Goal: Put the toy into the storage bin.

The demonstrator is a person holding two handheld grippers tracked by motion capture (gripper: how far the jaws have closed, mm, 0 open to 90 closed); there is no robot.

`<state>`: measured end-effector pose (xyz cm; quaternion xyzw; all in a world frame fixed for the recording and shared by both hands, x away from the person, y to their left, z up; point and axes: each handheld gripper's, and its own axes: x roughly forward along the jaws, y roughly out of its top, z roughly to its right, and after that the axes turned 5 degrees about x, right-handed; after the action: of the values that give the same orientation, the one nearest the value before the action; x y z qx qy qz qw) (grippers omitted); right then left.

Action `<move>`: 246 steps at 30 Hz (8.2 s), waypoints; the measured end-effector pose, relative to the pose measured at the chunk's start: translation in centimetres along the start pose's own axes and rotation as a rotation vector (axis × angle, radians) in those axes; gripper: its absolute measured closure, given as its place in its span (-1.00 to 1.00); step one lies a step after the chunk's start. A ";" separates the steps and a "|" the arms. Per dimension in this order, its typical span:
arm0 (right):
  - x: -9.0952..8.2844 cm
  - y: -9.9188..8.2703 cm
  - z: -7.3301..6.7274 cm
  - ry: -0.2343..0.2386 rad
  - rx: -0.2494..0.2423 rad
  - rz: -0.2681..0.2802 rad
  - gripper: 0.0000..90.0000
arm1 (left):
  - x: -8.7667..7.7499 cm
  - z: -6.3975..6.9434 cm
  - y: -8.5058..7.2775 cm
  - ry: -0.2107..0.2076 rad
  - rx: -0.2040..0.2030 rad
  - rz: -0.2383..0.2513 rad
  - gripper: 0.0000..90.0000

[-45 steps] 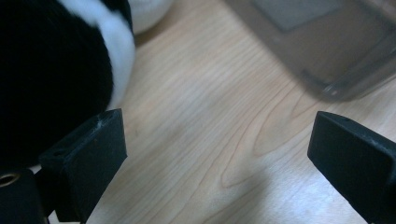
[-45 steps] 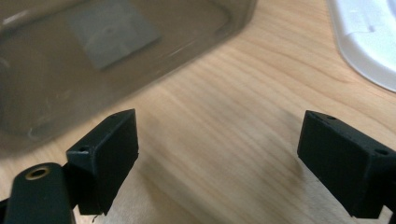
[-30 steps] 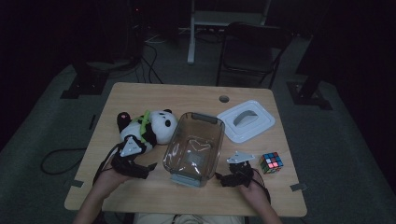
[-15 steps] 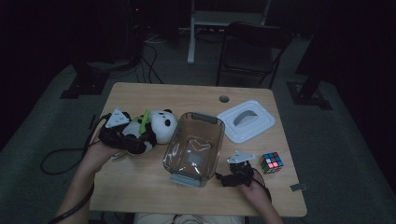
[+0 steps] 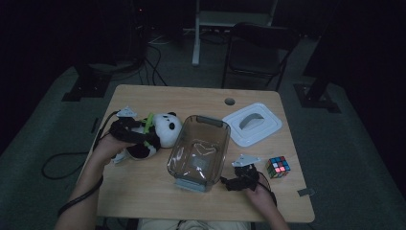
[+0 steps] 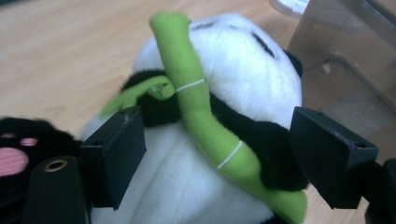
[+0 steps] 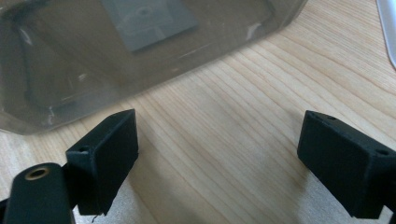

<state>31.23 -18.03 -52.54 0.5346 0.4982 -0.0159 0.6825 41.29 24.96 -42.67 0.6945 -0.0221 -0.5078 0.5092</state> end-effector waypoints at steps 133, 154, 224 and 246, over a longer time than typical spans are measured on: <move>6.6 9.1 -9.5 -0.048 0.116 0.158 -0.73 | -1.0 6.3 7.8 0.045 -0.076 0.065 0.57; 6.2 8.9 -8.2 -0.058 0.129 0.158 -0.73 | 1.4 5.2 5.4 0.024 -0.020 -0.062 0.08; 6.7 8.0 -6.8 -0.017 0.146 0.111 -0.73 | 6.7 -10.0 -1.1 0.213 -0.341 0.037 -0.91; 6.0 7.5 -5.5 -0.050 0.185 0.122 -0.73 | 7.3 -6.3 -1.2 0.169 -0.245 0.031 -0.90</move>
<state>34.71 -7.64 -50.96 0.6242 0.4439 -0.0334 0.6421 48.79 25.89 -48.76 0.6670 0.0725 -0.4386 0.5979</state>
